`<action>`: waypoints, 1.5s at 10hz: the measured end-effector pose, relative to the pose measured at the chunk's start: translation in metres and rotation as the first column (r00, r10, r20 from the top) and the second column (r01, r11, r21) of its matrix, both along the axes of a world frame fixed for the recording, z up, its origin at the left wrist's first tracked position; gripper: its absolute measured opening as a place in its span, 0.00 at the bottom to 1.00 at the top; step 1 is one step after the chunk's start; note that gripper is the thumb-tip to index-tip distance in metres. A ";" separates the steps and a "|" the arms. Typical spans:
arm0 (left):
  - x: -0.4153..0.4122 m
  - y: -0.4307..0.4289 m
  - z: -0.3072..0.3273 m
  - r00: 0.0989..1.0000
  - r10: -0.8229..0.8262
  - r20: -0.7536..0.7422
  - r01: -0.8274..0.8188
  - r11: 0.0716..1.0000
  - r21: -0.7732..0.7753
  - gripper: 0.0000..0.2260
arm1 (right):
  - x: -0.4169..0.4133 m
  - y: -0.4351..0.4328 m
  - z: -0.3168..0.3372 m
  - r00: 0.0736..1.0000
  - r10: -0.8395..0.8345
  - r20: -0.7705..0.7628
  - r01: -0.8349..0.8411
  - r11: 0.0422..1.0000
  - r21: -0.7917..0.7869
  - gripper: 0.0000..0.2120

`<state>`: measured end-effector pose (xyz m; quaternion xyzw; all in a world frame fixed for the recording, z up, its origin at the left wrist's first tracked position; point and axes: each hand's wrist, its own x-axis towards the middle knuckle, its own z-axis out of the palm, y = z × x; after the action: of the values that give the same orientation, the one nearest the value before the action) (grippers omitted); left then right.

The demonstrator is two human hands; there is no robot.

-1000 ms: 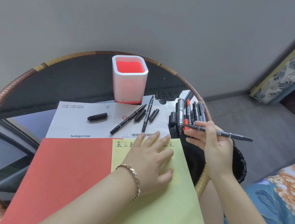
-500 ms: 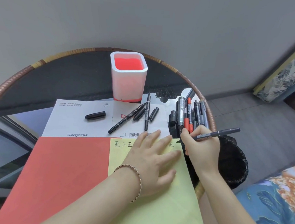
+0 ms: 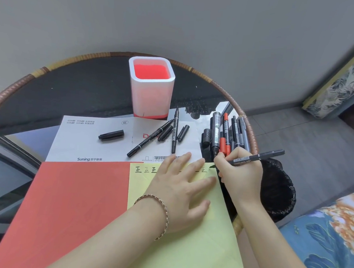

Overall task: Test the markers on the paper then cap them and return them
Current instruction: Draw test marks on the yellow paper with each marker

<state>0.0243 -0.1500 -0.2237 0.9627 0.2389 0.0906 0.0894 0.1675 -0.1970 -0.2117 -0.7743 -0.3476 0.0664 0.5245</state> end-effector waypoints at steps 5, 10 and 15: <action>0.001 0.000 0.001 1.000 0.002 0.001 -0.002 1.000 -0.002 0.20 | 0.000 -0.002 0.000 1.000 -0.002 0.024 0.002 1.000 -0.004 0.12; 0.000 0.000 0.000 1.000 0.003 0.013 -0.003 1.000 -0.008 0.20 | 0.000 -0.001 0.001 0.999 -0.033 0.006 0.033 0.999 0.004 0.12; 0.001 0.000 -0.001 1.000 0.002 0.022 -0.002 1.000 -0.010 0.20 | -0.002 -0.001 -0.002 1.000 0.002 0.032 -0.001 1.000 -0.017 0.13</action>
<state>0.0250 -0.1501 -0.2251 0.9609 0.2393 0.1000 0.0967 0.1660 -0.1984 -0.2139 -0.7794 -0.3558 0.0575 0.5124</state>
